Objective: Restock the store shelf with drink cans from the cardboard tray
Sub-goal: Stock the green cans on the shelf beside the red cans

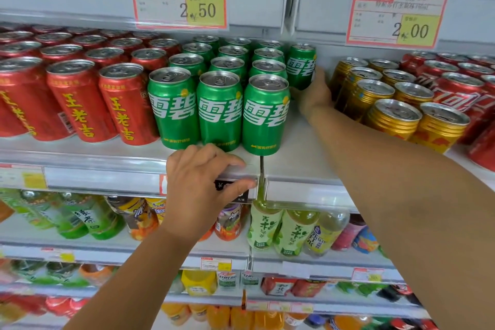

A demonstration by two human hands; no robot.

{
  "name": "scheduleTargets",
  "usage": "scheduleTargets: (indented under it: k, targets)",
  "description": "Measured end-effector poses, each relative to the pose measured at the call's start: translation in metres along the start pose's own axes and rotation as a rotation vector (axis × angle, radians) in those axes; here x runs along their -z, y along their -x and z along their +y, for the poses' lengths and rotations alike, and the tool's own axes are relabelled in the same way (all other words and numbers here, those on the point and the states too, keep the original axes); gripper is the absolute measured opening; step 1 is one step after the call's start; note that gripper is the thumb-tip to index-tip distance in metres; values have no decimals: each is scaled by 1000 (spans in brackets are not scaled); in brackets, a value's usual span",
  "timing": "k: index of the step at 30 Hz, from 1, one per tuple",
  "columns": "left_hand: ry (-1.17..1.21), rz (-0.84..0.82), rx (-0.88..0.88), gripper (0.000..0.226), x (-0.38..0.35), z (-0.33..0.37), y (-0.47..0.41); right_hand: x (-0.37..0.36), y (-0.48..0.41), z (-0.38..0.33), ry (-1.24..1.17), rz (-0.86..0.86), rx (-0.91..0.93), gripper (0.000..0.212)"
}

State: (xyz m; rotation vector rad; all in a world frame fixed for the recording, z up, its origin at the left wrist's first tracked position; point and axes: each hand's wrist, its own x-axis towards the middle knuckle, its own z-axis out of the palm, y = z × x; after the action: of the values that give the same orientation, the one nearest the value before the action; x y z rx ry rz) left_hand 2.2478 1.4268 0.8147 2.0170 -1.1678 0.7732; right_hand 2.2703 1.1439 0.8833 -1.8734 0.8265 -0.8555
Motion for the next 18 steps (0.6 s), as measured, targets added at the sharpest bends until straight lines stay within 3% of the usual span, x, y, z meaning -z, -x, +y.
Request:
scheduleTargets:
  k: [7,12,14,18]
  targets:
    - [-1,-16,4,44,0,-1,0,2,6,-3,23,-31,-16,68]
    - [20,-78,49,45,6,3,-1,18,37,-26,106,-60,-99,85]
    - [31,-104,74,46,8,3,-1,31,60,-36,137,-109,-57,86]
    - [64,-32,114,39,17,21,-2,73,134,-38,28,-206,166,63]
